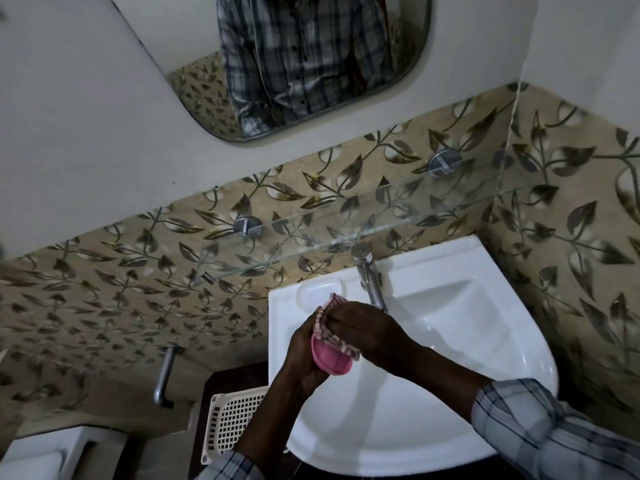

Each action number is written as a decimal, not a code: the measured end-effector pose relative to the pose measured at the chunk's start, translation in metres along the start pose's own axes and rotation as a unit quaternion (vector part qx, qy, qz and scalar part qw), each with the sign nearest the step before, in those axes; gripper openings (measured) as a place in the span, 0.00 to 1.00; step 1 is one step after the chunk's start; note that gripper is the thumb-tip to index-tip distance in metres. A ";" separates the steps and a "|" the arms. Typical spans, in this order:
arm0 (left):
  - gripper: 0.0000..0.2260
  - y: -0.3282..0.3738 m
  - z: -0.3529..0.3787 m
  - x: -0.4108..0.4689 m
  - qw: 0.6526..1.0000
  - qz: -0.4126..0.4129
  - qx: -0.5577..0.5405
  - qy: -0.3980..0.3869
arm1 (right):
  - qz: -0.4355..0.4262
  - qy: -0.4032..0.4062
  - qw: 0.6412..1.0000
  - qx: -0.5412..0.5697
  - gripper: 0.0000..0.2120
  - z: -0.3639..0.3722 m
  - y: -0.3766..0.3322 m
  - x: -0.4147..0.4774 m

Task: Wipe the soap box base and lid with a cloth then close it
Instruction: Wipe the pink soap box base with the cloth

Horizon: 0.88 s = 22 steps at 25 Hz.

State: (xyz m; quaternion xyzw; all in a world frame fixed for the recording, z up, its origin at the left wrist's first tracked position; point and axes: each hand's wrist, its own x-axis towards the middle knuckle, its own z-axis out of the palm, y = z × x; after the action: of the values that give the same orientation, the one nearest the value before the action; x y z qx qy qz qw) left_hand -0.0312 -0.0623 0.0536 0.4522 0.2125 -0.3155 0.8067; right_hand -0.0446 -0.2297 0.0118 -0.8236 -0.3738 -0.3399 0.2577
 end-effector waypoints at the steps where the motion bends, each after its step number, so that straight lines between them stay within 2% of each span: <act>1: 0.20 -0.001 0.001 0.001 0.999 0.024 -0.019 0.007 | 0.059 0.024 0.998 -0.017 0.13 -0.003 0.000 0.008; 3: 0.22 -0.002 0.002 0.007 0.997 0.068 -0.023 0.025 | 0.236 0.013 0.972 -0.010 0.17 -0.007 -0.014 0.023; 5: 0.22 -0.006 -0.002 0.010 0.993 0.088 -0.010 0.072 | 0.398 -0.125 0.909 0.018 0.16 -0.003 -0.034 0.031; 6: 0.23 -0.009 -0.006 0.012 0.991 0.098 -0.008 0.092 | 0.440 -0.182 0.878 0.042 0.13 -0.003 -0.042 0.031; 7: 0.23 -0.012 -0.010 0.014 0.988 0.113 -0.010 0.103 | 0.467 -0.200 0.858 0.083 0.11 -0.003 -0.051 0.030; 9: 0.21 -0.014 -0.009 0.015 0.986 0.129 -0.010 0.108 | 0.494 -0.149 0.832 0.203 0.10 -0.012 -0.063 0.033; 10: 0.20 -0.015 -0.006 0.015 0.986 0.127 -0.005 0.108 | 0.487 -0.104 0.837 0.228 0.11 -0.015 -0.060 0.038; 12: 0.20 -0.022 0.001 0.016 0.987 0.130 0.009 0.091 | 0.468 -0.053 0.868 0.157 0.16 -0.012 -0.040 0.051; 13: 0.20 -0.025 0.005 0.016 0.988 0.131 0.015 0.085 | 0.480 -0.040 0.868 0.117 0.17 -0.013 -0.031 0.056; 15: 0.19 -0.024 0.009 0.014 0.988 0.131 0.006 0.087 | 0.470 -0.058 0.876 0.091 0.17 -0.017 -0.027 0.055; 17: 0.22 -0.014 0.004 0.015 0.988 0.121 -0.031 0.088 | 0.353 -0.132 0.918 0.122 0.17 -0.019 -0.036 0.036; 18: 0.26 -0.011 -0.001 0.015 0.989 0.112 -0.039 0.085 | 0.302 -0.166 0.928 0.144 0.15 -0.023 -0.041 0.022; 19: 0.28 -0.010 -0.004 0.015 0.991 0.106 -0.041 0.078 | 0.300 -0.174 0.922 0.173 0.11 -0.028 -0.042 0.013; 20: 0.30 -0.010 -0.005 0.015 0.991 0.104 -0.046 0.064 | 0.352 -0.143 0.903 0.201 0.05 -0.035 -0.037 0.011; 21: 0.30 -0.011 -0.005 0.015 0.991 0.108 -0.053 0.050 | 0.439 -0.081 0.868 0.219 0.03 -0.038 -0.030 0.009; 22: 0.30 -0.013 -0.007 0.017 0.990 0.119 -0.062 0.035 | 0.537 -0.016 0.810 0.235 0.06 -0.041 -0.024 0.010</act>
State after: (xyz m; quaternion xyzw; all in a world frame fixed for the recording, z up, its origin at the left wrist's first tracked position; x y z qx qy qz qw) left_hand -0.0288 -0.0667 0.0319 0.4343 0.2039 -0.1876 0.8571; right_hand -0.0736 -0.2391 0.0488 -0.8130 0.0559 -0.0356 0.5785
